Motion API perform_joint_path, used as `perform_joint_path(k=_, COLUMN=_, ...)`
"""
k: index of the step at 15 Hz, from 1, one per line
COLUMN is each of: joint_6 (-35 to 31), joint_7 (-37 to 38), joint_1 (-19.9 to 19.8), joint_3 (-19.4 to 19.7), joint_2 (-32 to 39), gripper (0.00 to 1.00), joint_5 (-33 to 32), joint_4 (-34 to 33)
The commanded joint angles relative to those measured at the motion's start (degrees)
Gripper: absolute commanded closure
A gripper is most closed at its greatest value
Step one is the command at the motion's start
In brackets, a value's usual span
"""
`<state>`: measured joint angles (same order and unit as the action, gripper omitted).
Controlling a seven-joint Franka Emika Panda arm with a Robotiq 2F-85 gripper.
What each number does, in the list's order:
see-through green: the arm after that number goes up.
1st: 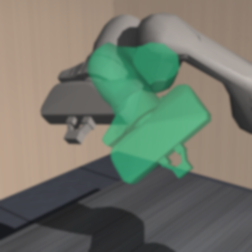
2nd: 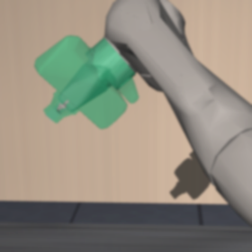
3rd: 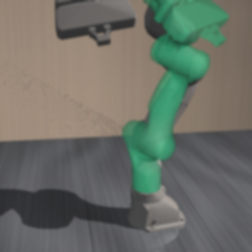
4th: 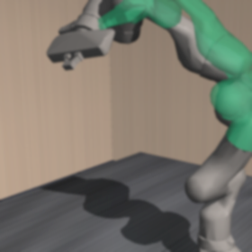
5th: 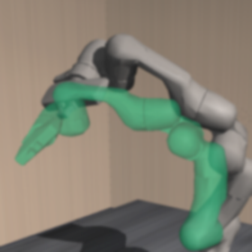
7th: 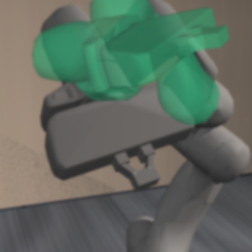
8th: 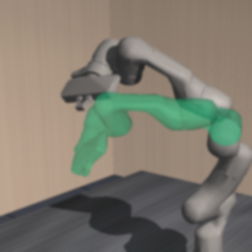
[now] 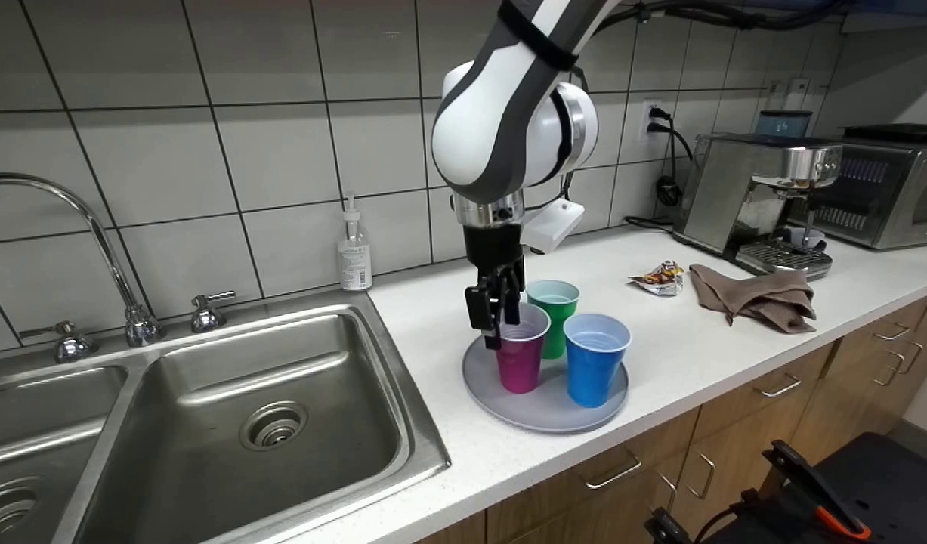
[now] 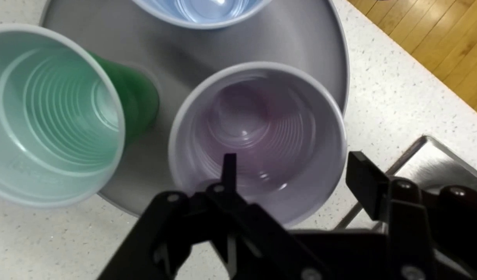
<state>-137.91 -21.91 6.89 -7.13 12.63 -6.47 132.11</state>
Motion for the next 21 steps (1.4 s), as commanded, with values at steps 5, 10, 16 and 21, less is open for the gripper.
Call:
perform_joint_path(k=5, joint_6=-0.54, joint_7=-2.74, joint_1=-1.30, joint_3=-0.86, joint_2=-6.34, gripper=0.00, joint_5=1.90, joint_4=2.74)
perform_joint_path(k=10, joint_6=-0.23, joint_7=-2.99, joint_1=-1.29, joint_3=-0.18, joint_2=-10.37, gripper=0.00, joint_5=2.62, joint_4=3.77)
perform_joint_path(k=16, joint_6=0.15, joint_7=-2.88, joint_1=-1.54, joint_3=1.29, joint_2=-15.44, gripper=0.00, joint_5=3.20, joint_4=5.46)
perform_joint_path(k=21, joint_6=0.34, joint_7=-2.47, joint_1=-2.05, joint_3=3.52, joint_2=-17.99, gripper=0.00, joint_5=2.58, joint_4=6.00)
